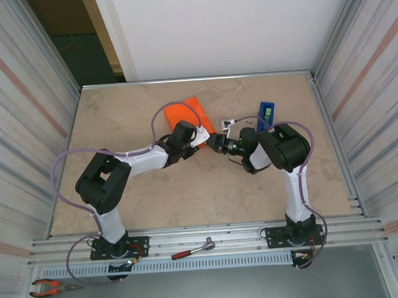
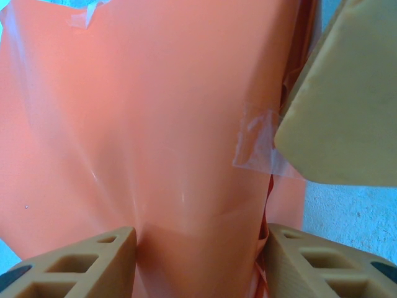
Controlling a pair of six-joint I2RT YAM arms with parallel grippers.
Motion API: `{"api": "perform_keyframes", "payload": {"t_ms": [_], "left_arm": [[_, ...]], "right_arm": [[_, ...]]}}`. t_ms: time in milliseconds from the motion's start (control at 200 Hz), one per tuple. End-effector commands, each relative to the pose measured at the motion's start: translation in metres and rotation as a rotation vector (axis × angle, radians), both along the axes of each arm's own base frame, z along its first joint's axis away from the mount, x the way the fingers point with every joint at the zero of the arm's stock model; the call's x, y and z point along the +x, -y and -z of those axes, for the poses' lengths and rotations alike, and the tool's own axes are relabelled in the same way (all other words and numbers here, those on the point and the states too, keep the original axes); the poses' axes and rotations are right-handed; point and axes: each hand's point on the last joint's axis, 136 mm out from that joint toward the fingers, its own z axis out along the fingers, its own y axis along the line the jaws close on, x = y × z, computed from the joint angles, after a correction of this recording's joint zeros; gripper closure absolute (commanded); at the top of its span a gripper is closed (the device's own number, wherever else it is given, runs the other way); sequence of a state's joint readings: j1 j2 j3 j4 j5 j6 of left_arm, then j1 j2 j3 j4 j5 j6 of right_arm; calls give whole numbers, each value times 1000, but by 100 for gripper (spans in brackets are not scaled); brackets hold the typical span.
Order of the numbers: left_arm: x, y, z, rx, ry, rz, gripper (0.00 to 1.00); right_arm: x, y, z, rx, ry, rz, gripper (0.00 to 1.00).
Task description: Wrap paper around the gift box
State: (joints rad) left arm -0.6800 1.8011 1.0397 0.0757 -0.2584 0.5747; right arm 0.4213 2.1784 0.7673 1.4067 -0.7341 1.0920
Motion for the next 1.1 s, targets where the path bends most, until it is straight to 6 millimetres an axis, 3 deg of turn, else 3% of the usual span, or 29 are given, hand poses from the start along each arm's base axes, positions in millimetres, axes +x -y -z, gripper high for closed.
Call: {"api": "perform_keyframes", "payload": {"t_ms": [0, 1097], "left_arm": [[-13, -17, 26, 71, -100, -8, 46], [-13, -17, 28, 76, -105, -7, 47]], "right_arm": [[1, 3, -7, 12, -4, 13, 72], [7, 8, -12, 22, -14, 61, 67]]}}
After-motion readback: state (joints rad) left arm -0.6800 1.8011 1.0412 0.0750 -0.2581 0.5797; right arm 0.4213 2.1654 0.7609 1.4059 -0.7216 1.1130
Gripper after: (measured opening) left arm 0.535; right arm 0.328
